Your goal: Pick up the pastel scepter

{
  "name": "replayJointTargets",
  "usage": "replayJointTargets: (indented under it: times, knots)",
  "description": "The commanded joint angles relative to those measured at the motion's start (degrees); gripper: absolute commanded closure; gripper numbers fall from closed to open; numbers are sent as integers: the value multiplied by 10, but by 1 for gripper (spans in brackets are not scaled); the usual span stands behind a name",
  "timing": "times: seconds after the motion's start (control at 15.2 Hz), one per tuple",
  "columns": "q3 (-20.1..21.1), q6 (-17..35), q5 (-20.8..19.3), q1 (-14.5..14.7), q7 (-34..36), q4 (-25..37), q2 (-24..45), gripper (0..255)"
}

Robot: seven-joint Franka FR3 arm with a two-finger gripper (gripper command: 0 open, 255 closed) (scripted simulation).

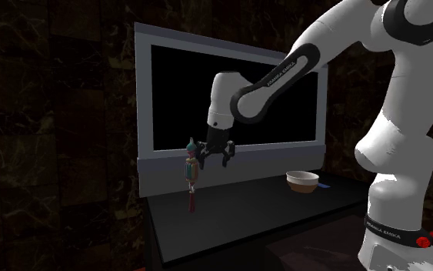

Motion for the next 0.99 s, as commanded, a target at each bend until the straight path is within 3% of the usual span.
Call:
replayJointTargets:
  times: [0.0, 0.13, 0.2, 0.26, 0.86, 0.92]
  knots:
    - [49, 9, -103, -34, 88, 33, 67, 0]
    - [74, -9, -228, -39, 187, 75, 148, 0]
    - [69, -24, -284, -23, 230, 98, 189, 0]
    - [55, -33, -314, -1, 253, 113, 212, 0]
    - [11, -9, -392, 39, 315, 106, 262, 0]
    - [11, -9, -392, 38, 315, 106, 262, 255]
